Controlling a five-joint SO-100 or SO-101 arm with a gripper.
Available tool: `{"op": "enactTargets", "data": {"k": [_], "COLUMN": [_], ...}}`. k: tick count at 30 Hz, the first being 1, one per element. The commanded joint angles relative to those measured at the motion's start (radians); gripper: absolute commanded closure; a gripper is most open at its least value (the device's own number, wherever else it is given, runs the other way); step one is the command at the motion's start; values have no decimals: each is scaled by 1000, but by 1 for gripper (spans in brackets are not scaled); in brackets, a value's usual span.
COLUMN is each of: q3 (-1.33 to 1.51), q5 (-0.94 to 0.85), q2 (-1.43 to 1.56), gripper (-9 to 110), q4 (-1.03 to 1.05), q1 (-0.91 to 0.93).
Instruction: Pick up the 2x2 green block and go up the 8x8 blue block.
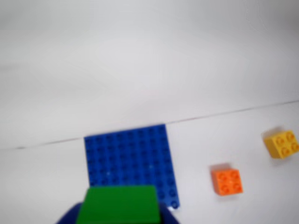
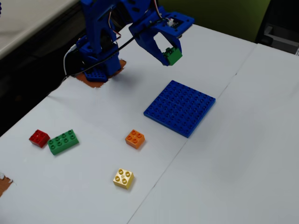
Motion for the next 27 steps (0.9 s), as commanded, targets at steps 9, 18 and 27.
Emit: {"op": "enactTargets", "data": {"k": [9, 18, 27], "q3": [-25, 11, -11], "q5": [-75, -97, -77], "q2": [-138, -98, -138], "gripper": [96, 96, 96], "q4": [-52, 64, 61], "q1": [-17, -69, -117]}}
